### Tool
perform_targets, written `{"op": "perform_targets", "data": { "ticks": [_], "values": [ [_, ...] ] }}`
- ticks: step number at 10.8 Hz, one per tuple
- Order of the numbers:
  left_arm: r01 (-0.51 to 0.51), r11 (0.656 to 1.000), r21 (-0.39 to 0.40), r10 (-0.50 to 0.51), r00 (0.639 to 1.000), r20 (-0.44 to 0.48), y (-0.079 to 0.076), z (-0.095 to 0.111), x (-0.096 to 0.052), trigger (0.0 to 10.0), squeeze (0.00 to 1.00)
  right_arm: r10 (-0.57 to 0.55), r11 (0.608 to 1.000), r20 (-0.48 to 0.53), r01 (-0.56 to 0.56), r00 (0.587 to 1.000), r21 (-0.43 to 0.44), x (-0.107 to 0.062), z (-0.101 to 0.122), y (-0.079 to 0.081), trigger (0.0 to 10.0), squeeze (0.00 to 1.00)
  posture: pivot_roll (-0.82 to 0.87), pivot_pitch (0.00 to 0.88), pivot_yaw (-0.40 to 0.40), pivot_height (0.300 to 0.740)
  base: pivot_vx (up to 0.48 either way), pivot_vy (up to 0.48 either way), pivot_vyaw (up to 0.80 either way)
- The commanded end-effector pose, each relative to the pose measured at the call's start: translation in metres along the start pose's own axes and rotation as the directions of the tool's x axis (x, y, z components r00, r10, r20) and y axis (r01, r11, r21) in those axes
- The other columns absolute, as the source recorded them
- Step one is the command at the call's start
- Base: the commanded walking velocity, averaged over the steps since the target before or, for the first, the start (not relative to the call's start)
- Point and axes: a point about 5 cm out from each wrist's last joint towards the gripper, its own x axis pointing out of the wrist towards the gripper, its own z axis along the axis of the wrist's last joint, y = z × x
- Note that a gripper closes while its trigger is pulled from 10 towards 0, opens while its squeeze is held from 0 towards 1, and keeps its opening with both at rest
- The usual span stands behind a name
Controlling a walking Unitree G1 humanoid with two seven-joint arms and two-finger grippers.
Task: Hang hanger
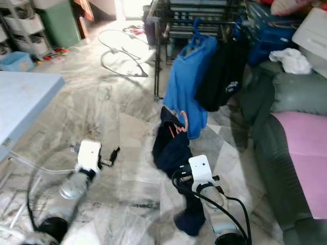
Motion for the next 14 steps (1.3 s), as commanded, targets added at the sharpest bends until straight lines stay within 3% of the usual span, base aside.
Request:
{"op": "perform_targets", "data": {
  "ticks": [1,2,3,5,6,8,11,12,13,14],
  "values": [
    [0.032,0.998,0.053,-0.034,0.999,0.027,0.005,0.008,0.004,10.0,0.00,0.014,1.000,0.080,-0.013,0.997,-0.007,0.001,0.015,-0.002,10.0,0.00,-0.23,0.086,0.028,0.740,0.000,0.000,0.00],
    [0.059,0.995,0.086,-0.061,0.998,0.023,0.014,0.009,0.005,10.0,0.00,0.142,0.989,0.114,-0.135,0.983,-0.062,-0.002,0.022,-0.001,10.0,0.00,-0.24,0.099,0.035,0.740,0.000,0.000,0.00],
    [0.075,0.991,0.108,-0.079,0.996,0.035,0.020,0.014,0.007,10.0,0.00,0.290,0.953,0.133,-0.275,0.948,-0.125,-0.006,0.030,0.003,10.0,0.00,-0.24,0.106,0.039,0.740,0.000,0.000,0.00],
    [0.074,0.983,0.167,-0.097,0.987,0.129,0.018,0.034,0.015,10.0,0.00,0.521,0.835,0.125,-0.473,0.845,-0.282,-0.011,0.058,0.003,10.0,0.00,-0.24,0.108,0.033,0.740,0.000,0.000,0.00],
    [0.083,0.986,0.146,-0.106,0.981,0.161,0.013,0.040,0.017,10.0,0.00,0.557,0.808,0.138,-0.495,0.819,-0.320,-0.011,0.071,0.001,10.0,0.00,-0.23,0.106,0.027,0.740,0.000,0.000,0.00],
    [0.130,0.986,0.104,-0.149,0.967,0.205,0.003,0.045,0.017,10.0,0.00,0.566,0.792,0.172,-0.473,0.806,-0.386,-0.009,0.094,-0.003,10.0,0.00,-0.23,0.101,0.020,0.740,0.000,0.000,0.00],
    [0.132,0.986,0.103,-0.152,0.964,0.218,0.000,0.044,0.016,10.0,0.00,0.567,0.788,0.175,-0.469,0.805,-0.399,-0.008,0.103,-0.006,10.0,0.00,-0.23,0.100,0.024,0.740,0.000,0.000,0.00],
    [0.110,0.988,0.111,-0.132,0.970,0.206,0.005,0.043,0.017,10.0,0.00,0.602,0.763,0.161,-0.505,0.782,-0.404,-0.012,0.104,-0.003,10.0,0.00,-0.23,0.099,0.025,0.740,0.000,0.000,0.00],
    [0.099,0.988,0.117,-0.119,0.977,0.178,0.007,0.041,0.020,4.0,0.00,0.629,0.738,0.138,-0.532,0.765,-0.414,-0.016,0.104,-0.001,10.0,0.00,-0.23,0.099,0.026,0.740,0.000,0.000,0.00],
    [0.103,0.989,0.102,-0.120,0.976,0.183,0.006,0.043,0.021,0.0,0.00,0.636,0.734,0.135,-0.542,0.760,-0.409,-0.019,0.106,-0.003,10.0,0.00,-0.24,0.097,0.029,0.740,0.000,0.000,0.00]
  ]
}}
